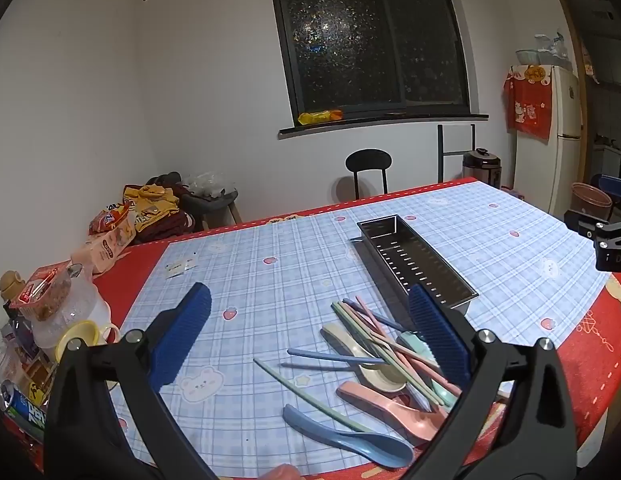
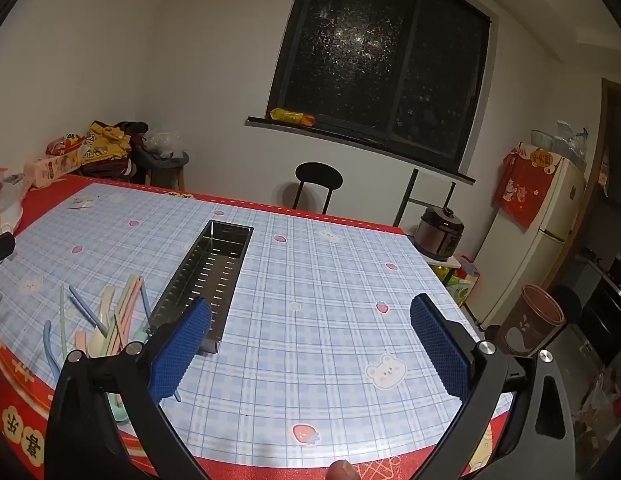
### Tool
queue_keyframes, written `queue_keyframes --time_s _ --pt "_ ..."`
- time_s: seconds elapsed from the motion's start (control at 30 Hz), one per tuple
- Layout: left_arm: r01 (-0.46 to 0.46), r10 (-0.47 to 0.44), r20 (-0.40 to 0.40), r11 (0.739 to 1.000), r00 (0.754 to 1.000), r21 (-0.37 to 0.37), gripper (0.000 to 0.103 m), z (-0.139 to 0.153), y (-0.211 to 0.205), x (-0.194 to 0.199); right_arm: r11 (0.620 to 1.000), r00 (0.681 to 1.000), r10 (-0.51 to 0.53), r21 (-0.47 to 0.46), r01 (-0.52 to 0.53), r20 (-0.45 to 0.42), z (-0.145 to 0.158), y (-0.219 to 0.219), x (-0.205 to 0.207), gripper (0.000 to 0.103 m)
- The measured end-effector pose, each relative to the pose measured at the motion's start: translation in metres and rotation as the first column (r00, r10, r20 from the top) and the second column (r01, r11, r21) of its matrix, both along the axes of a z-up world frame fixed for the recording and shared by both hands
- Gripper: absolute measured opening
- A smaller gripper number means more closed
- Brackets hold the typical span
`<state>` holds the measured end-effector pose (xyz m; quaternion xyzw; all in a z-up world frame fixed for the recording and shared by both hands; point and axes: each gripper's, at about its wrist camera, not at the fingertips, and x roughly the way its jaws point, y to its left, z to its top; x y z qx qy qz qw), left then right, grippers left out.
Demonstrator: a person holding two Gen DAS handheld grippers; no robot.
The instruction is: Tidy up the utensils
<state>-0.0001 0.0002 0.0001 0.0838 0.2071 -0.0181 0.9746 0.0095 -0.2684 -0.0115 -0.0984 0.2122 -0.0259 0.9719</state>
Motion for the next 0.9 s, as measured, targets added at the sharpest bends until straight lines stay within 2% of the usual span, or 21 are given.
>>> queue_keyframes --time_s 0.9 --pt "0.003 -0.003 -0.005 1.000 1.000 -0.008 0.097 -0.0010 -0.0031 -0.0042 1.000 1.000 -0.010 0.017 0.010 -0.014 -0.0013 -0.0063 0.0006 0.098"
